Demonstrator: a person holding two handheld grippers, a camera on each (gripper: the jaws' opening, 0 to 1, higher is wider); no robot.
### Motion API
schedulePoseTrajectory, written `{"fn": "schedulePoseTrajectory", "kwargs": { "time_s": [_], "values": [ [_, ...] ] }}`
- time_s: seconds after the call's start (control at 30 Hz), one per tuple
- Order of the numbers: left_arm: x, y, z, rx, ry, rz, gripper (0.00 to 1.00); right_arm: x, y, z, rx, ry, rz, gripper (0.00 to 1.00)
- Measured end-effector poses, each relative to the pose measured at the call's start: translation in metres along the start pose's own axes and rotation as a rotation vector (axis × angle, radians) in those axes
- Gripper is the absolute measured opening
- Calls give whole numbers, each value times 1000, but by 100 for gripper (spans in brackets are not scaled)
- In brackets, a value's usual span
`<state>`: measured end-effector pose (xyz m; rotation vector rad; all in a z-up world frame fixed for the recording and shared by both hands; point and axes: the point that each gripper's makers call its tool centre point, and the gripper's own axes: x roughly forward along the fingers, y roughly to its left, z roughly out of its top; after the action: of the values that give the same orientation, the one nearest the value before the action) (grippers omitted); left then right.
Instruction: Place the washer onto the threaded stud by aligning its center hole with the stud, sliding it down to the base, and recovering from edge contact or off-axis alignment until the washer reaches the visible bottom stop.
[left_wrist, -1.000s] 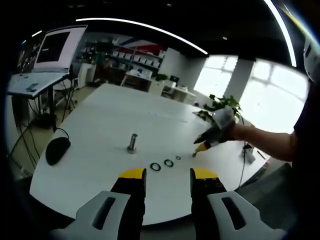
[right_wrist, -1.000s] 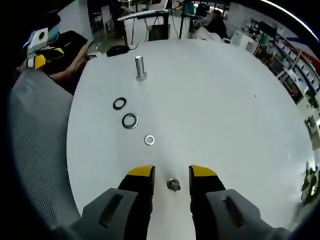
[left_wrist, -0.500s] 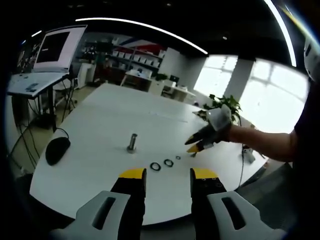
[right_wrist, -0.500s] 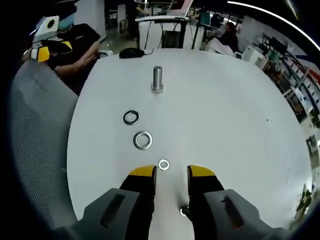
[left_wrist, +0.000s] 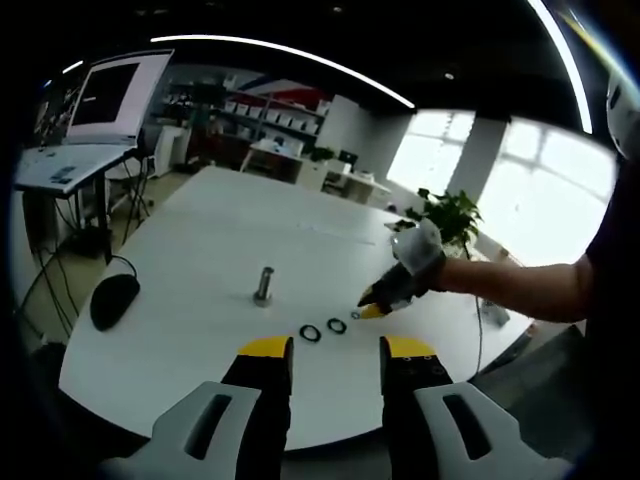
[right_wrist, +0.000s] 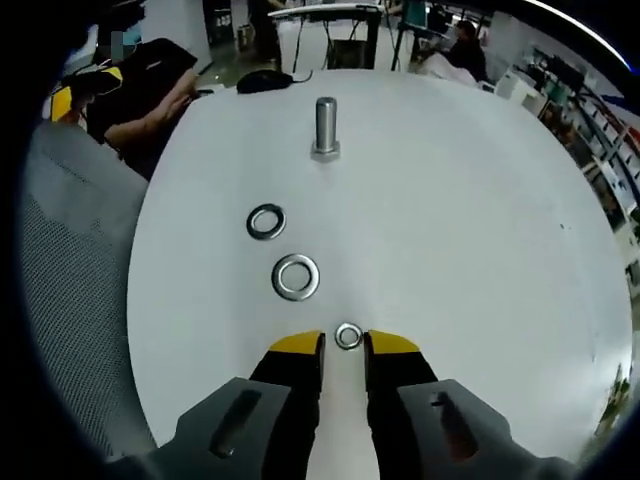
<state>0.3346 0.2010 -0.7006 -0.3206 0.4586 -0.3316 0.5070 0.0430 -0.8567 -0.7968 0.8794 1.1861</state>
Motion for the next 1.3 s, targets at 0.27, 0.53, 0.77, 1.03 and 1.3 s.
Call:
{"fn": "schedulePoseTrajectory", "kwargs": {
  "time_s": [0.27, 0.53, 0.77, 1.03, 1.3],
  "values": [
    [0, 0, 0, -1, 0, -1, 32, 7, -3, -5, 8, 18, -7, 17],
    [0, 0, 0, -2, -1, 0, 32, 5, -6, -3, 12, 11, -20, 17],
    [0, 1, 0, -3, 1, 1, 32, 8, -6, -5, 34, 6, -9, 17],
    [0, 1, 0, -2, 0, 2, 32, 7, -4, -6, 16, 15, -7, 14],
    [-1, 2, 0, -2, -3, 0, 32, -11, 7, -5, 26, -17, 38, 14]
  ]
}}
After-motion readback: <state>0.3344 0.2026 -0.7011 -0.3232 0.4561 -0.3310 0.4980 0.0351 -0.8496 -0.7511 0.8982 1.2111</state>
